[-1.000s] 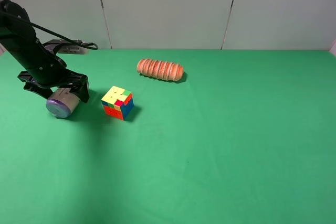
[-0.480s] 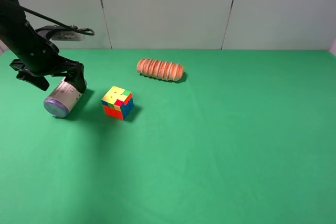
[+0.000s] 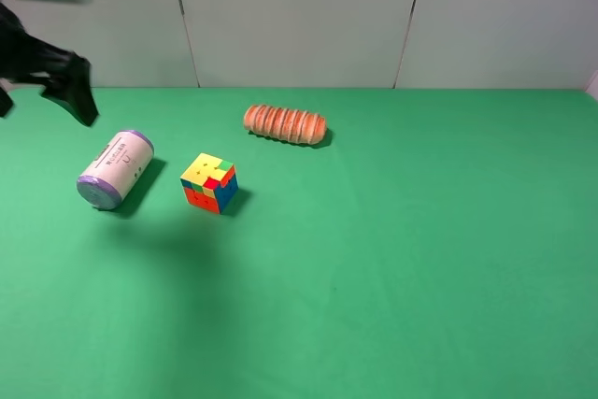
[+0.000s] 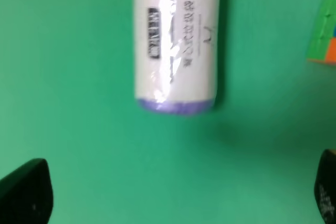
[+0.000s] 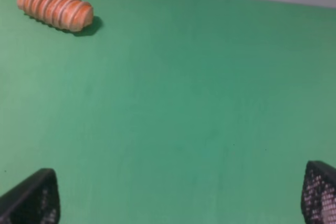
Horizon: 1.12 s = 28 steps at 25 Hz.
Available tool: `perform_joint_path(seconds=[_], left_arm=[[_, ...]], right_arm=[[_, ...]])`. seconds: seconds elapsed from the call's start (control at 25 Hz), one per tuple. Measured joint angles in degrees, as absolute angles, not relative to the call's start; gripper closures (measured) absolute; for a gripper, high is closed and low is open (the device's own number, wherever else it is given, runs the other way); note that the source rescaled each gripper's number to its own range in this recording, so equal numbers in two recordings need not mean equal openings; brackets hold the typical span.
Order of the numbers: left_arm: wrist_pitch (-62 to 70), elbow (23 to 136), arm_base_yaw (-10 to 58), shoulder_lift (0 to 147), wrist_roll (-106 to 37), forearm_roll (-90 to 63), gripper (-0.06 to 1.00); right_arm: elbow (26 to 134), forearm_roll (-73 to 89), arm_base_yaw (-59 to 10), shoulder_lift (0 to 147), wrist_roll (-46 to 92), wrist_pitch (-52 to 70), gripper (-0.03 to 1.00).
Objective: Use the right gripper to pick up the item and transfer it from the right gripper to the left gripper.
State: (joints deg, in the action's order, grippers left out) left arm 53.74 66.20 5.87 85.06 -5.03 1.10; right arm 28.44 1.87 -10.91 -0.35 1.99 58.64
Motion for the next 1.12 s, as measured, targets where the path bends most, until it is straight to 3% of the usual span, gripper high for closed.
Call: perform_joint_path(seconds=[0.36,0.84,1.12], left_arm=[[59.8,63.9,5.9,62.3,-4.4,2.6,-0.05],[60.7,40.7,5.9,24.4,-3.3,1.2,-0.06],[60.7,32.7,5.9,7.0,-3.0,0.5,-0.06]], right_arm=[[28.4,1.9,-10.9,-0.4,2.0,58.6,-0.03],[28.4,1.9,-10.9,-0.4,2.0,58.6,-0.03],[28.4,1.9,-10.9,-0.4,2.0,58.5,-0.03]])
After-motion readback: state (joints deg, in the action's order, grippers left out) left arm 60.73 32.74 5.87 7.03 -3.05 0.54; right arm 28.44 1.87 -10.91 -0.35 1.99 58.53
